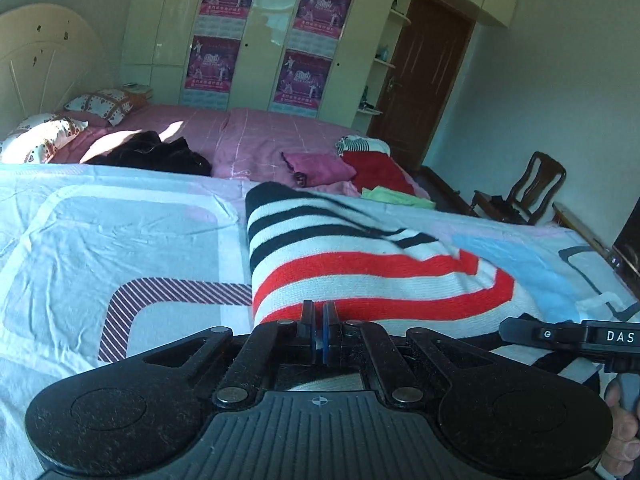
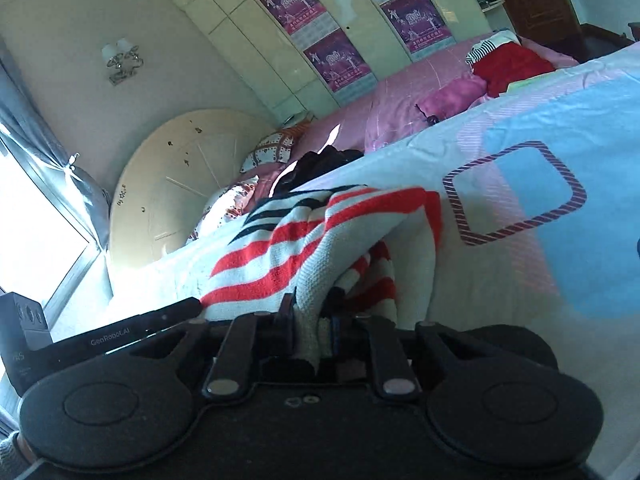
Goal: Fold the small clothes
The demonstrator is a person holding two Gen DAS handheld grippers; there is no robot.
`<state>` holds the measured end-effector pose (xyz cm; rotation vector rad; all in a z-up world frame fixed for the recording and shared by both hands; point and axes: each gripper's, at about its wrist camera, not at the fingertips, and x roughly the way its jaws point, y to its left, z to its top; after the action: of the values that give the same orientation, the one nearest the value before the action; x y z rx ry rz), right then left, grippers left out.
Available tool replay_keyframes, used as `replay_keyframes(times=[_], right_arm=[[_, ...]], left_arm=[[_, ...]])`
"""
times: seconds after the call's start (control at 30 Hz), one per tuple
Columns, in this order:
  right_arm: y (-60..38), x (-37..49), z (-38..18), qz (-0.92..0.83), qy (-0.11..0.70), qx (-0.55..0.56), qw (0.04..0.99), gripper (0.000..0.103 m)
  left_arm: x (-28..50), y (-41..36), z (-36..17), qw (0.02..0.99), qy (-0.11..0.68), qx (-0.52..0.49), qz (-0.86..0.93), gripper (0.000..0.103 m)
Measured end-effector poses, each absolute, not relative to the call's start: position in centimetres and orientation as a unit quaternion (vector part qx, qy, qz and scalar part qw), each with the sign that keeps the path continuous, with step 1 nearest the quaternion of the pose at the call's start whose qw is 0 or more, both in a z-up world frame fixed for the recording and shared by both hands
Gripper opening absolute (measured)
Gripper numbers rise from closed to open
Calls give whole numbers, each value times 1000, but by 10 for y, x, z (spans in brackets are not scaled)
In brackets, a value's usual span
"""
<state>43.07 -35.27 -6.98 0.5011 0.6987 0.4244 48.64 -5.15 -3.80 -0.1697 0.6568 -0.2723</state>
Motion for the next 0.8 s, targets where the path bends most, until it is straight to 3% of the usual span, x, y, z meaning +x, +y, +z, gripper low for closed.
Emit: replay_keyframes(times=[0.07,0.23,0.37,0.5,0.6,0.8], right_arm=[[-351,443,-91,181,377,225,880,17],[-353,448,-92,188,374,242,875,20],[-360,442,-64,154,331,213,906,41],[-344,473,-45,169,302,176,922,29],[-318,507,-64,171,349,109,915,20],[-311,513,-82,159,354,70,919,24]], left_arm=[[490,-57,-46,929,335,-82,-137,1],[496,-64,-39,928,343,-72,-125,1],[500,-55,-14,939,311,-68,-127,1],[535,-60,-24,934,323,-65,-136,1],[553,-71,-45,928,347,-44,-129,1],[552,-79,-46,931,342,-23,-128,1]])
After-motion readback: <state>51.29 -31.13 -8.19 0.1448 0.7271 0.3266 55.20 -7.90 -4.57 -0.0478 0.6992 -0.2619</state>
